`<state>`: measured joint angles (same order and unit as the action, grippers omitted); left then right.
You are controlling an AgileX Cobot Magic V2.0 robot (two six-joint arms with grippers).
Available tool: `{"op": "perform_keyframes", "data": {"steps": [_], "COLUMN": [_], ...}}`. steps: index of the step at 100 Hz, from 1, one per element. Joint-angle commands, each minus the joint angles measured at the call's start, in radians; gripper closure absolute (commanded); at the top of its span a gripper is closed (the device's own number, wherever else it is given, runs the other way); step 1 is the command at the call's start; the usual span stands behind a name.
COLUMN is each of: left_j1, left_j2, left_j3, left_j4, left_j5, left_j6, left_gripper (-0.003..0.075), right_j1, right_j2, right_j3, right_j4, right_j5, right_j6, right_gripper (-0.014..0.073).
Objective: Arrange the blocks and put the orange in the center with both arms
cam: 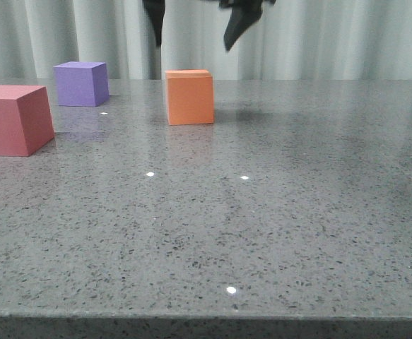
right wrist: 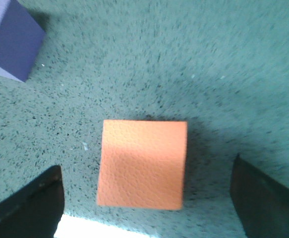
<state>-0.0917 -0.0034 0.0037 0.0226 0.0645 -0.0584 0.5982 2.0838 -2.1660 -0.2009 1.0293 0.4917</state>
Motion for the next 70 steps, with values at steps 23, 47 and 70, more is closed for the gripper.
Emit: {"op": "perform_keyframes", "data": {"steps": [23, 47, 70], "left_j1": [0.002, 0.002, 0.002], "left_j2": [-0.036, -0.036, -0.036], "left_j3": [0.04, 0.04, 0.04], "left_j4": [-0.001, -0.001, -0.001], "left_j5": [-0.079, -0.079, -0.079], "left_j6": [-0.012, -0.012, -0.012], "left_gripper": [0.0741, 0.0741, 0.0741], "right_j1": [-0.143, -0.292, -0.422], "right_j2": [-0.208, -0.356, -0.572], "right_j3": [0.004, 0.227, 0.576], "right_j4": [-0.019, -0.019, -0.016], "right_j5": [0.029, -0.02, -0.179], "right_j6": [-0.169, -0.21, -0.21], "right_gripper": [-0.0071, -0.0071, -0.0071]}}
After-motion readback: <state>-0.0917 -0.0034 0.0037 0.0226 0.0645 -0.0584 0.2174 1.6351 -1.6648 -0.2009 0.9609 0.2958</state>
